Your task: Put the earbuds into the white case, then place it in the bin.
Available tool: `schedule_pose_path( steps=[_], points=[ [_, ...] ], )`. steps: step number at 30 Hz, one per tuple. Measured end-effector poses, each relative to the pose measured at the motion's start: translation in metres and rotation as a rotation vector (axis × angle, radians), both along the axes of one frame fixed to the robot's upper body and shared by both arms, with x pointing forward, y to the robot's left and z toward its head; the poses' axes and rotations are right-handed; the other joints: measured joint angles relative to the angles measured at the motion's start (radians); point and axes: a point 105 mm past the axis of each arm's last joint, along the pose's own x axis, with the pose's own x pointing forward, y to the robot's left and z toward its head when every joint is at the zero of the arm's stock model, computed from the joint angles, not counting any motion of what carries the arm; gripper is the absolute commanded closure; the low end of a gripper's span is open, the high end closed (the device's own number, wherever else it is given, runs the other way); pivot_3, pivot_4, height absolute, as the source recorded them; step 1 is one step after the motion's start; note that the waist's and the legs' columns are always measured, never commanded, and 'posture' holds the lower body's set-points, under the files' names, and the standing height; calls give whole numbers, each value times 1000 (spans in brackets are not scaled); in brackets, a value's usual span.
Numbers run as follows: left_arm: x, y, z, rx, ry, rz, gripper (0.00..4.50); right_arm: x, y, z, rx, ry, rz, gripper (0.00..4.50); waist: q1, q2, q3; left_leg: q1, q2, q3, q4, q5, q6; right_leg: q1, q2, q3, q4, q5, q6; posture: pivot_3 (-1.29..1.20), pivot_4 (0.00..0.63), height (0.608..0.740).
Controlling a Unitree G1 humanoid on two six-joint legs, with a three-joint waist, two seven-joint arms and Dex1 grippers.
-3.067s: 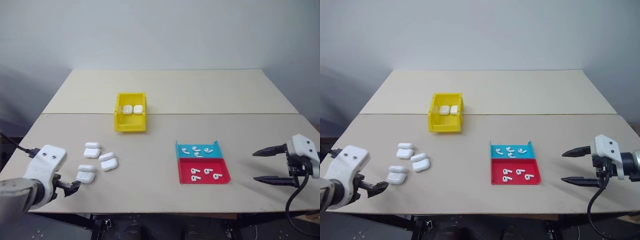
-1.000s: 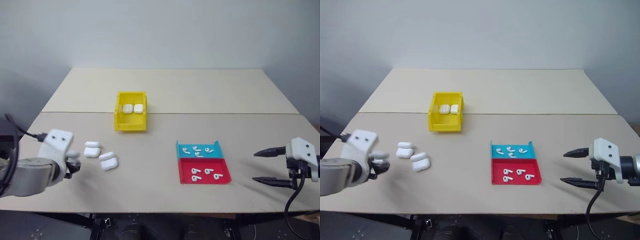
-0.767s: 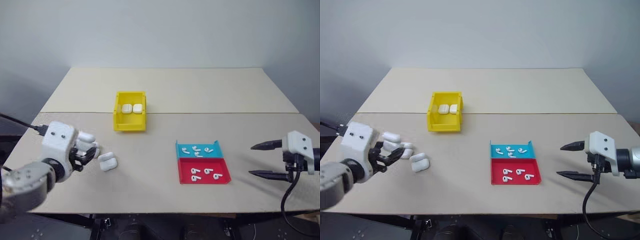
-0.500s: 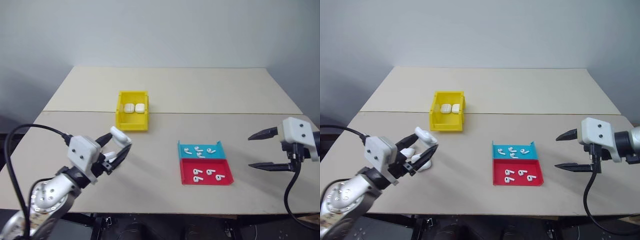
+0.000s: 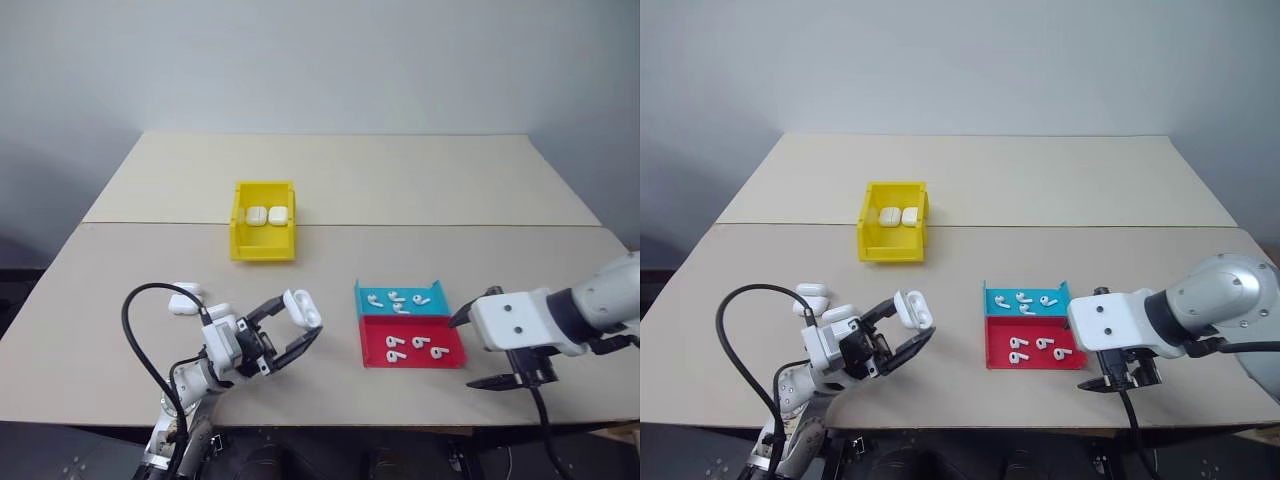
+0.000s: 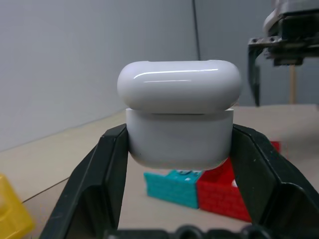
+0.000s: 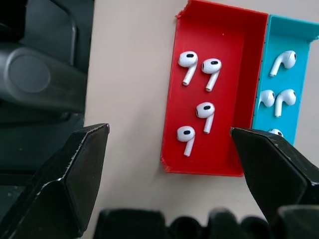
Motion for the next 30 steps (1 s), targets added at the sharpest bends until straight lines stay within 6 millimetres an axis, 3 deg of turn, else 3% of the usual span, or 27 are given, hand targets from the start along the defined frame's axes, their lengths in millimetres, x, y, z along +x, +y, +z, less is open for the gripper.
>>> schedule_pose_path(
  steps=[1, 6, 9, 11, 30],
  points=[
    [-1, 0, 0, -9, 5, -14, 1741, 2, 1, -2, -11, -4, 4, 870, -1, 0, 0, 0, 0, -2, 0, 0, 0, 0, 0, 0, 0, 0, 0, 0, 150, 740],
    [-9, 2, -2, -27, 26, -106, 1741, 12, 2, -19, -74, -9, 21, 870, -1, 1, 0, -1, 0, -4, 4, 0, 1, 0, 0, 0, 2, 0, 0, 0, 150, 740],
    [-10, 1, -3, -25, 32, -119, 1741, 22, 6, -22, -89, -37, 27, 1437, -2, 1, 0, -2, 0, -4, 5, 0, 1, 0, 0, 0, 1, 1, 1, 0, 150, 740],
    [-10, 1, -3, -28, 30, -121, 1741, 25, 8, -23, -94, -45, 33, 2118, -1, 1, -1, -2, 0, -4, 5, -1, 1, 0, 0, 0, 1, 1, 1, 0, 150, 740],
    [-15, -2, 2, -27, 12, -103, 1741, 41, 5, -55, -174, -4, 66, 2118, -1, 1, -1, -4, 0, -5, 6, -1, 1, -1, 0, -1, 1, 2, 1, 0, 150, 740]
  ],
)
